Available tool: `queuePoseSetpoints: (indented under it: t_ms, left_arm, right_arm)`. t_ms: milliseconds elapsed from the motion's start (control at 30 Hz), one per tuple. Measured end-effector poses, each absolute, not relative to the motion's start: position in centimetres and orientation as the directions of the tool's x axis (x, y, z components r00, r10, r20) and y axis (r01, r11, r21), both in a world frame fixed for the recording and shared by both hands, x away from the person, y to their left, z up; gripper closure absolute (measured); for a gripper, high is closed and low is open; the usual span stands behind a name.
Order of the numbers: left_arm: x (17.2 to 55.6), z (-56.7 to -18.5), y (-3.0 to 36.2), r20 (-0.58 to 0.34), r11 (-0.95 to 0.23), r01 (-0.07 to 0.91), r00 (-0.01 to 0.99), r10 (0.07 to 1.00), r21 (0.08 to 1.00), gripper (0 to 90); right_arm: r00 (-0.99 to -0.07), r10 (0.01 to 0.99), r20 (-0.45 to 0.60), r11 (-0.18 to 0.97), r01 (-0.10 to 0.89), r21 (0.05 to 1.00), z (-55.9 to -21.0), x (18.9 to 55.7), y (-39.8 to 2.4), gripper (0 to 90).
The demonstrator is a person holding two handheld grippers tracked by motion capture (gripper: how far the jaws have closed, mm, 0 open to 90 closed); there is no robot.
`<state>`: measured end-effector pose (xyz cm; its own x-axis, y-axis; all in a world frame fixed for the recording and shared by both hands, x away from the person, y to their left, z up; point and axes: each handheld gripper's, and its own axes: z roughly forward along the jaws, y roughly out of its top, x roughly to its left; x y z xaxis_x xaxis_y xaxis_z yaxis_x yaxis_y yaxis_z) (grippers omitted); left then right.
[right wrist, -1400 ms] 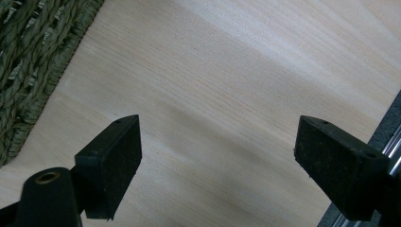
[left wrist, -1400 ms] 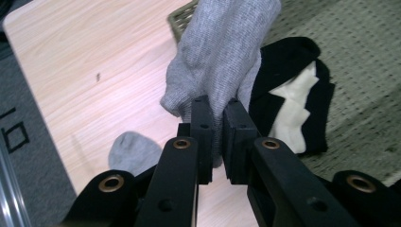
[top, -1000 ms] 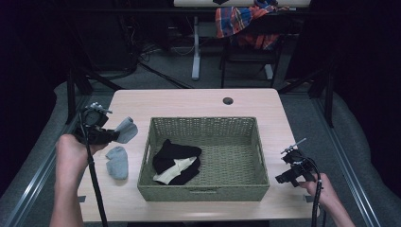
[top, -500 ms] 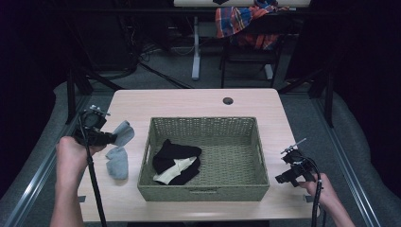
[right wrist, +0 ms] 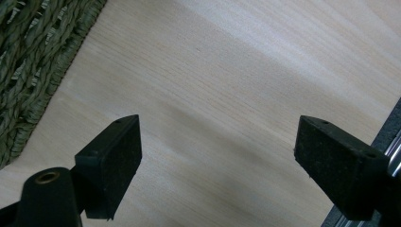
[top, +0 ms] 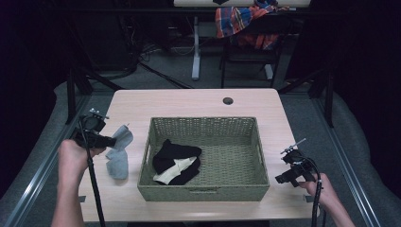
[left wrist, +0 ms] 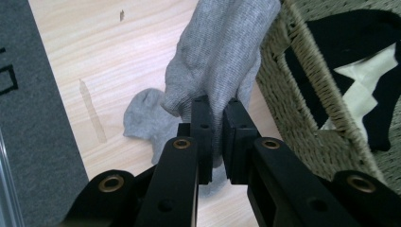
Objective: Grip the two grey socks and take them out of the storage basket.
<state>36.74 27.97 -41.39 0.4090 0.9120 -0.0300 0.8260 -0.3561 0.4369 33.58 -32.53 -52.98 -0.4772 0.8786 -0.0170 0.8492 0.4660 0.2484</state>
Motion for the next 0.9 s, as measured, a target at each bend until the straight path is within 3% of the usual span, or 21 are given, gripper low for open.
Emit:
queuePoseSetpoints:
  t_ms: [900]
  left_arm:
    - [38.6,-48.9,30.1,-0.091,-0.287,0.907,0.329,0.94,0.309,84.0]
  right_arm:
    - [-0.481,0.876,-0.021,0.471,0.848,0.244,-53.0,33.5,-32.4,15.5]
